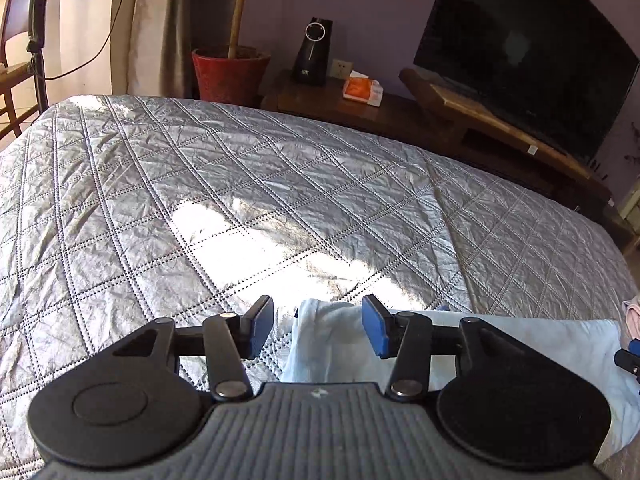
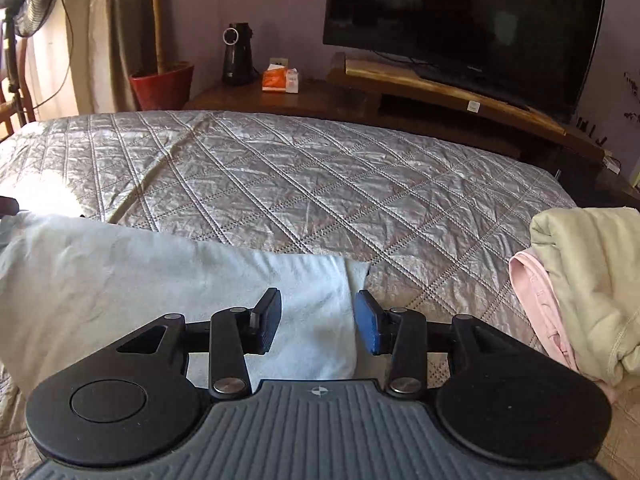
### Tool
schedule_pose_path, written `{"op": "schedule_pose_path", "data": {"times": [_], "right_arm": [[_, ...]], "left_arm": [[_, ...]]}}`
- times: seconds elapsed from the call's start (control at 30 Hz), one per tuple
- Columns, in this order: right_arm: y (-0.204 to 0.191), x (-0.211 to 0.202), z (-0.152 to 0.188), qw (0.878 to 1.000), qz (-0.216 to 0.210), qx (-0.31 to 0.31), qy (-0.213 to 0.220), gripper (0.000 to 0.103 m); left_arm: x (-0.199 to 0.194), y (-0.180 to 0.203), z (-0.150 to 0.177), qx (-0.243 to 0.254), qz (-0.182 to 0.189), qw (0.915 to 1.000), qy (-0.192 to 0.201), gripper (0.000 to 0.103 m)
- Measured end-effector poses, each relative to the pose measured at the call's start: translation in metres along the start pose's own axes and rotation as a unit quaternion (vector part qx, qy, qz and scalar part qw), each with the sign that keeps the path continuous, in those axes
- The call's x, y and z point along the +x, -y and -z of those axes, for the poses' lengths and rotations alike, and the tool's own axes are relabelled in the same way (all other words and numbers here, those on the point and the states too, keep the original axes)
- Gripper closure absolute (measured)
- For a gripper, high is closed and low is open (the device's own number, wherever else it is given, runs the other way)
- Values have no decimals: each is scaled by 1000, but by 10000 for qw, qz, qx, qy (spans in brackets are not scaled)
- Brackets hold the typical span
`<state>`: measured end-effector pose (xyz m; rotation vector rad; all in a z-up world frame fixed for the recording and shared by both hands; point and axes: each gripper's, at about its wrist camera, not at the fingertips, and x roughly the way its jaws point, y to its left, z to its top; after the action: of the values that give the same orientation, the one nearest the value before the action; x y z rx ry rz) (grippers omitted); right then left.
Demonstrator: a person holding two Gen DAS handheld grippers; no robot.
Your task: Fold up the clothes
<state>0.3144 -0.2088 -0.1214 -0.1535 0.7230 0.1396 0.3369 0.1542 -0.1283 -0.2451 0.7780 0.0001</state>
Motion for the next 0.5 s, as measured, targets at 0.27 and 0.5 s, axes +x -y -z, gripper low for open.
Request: {"op": "schedule_pose_path", "data": {"times": [0.27,0.5], "right_arm": [[16,-8,39,9980,184,282,-544,36],[6,-38,49,9994,198,210,-170,40]], "left_arm": [[-4,-3,29,-175,-238,9994,-200,52],[-40,-15,35,-647,-520,9965,73,50]]}}
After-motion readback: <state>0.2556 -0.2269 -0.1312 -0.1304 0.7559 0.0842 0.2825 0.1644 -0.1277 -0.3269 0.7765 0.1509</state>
